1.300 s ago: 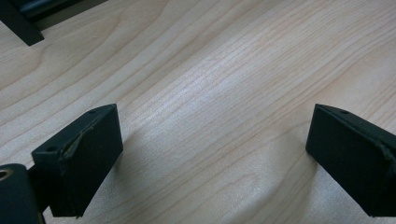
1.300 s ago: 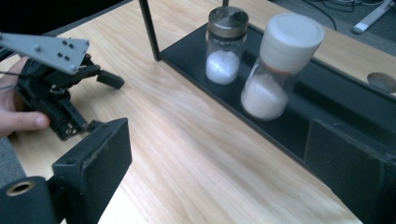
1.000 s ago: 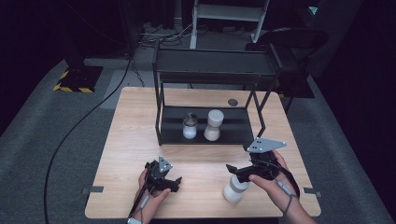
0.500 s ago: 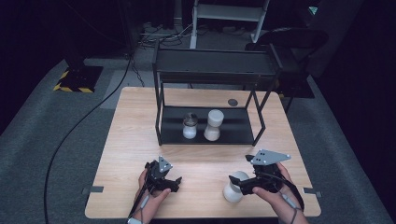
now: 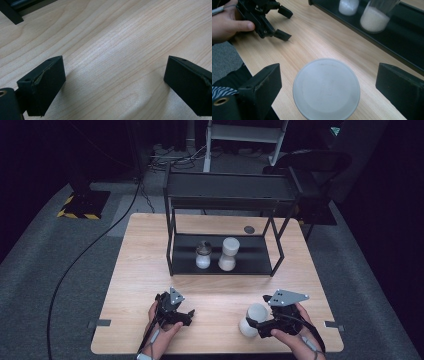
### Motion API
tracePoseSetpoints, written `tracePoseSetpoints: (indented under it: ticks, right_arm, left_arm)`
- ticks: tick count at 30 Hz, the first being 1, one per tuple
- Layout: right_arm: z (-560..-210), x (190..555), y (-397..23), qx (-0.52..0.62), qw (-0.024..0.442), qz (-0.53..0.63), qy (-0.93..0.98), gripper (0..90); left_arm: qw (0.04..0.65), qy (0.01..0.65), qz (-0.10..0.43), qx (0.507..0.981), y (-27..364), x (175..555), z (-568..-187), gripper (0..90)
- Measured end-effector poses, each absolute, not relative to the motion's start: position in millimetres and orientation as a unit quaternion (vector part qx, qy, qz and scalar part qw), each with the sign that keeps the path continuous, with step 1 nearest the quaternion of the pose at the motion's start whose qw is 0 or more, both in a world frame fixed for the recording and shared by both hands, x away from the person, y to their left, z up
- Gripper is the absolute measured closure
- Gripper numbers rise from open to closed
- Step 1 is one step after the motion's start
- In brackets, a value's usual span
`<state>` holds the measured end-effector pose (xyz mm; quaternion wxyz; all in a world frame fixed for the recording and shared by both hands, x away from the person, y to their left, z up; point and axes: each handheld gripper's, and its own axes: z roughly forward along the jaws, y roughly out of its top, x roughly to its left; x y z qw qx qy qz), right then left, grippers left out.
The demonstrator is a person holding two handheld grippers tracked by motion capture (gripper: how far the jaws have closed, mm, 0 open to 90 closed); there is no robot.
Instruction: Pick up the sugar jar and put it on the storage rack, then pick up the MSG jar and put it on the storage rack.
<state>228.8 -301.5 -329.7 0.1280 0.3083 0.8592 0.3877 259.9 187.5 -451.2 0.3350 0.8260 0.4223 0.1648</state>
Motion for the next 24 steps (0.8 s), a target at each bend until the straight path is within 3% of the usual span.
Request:
tracePoseSetpoints:
  ticks: [15, 24]
  right_arm:
    - [-349.9, 232.4, -299.9, 0.312, 0.113, 0.368, 0.869, 9.3]
    - [-352.4, 229.3, -291.8, 0.290, 0.129, 0.347, 0.882, 33.7]
  left_arm:
    - [0.334, 0.424, 0.165, 0.825, 186.8, 259.9, -451.2, 3.3]
    - [0.334, 0.425, 0.165, 0.825, 186.8, 259.9, -451.1, 3.3]
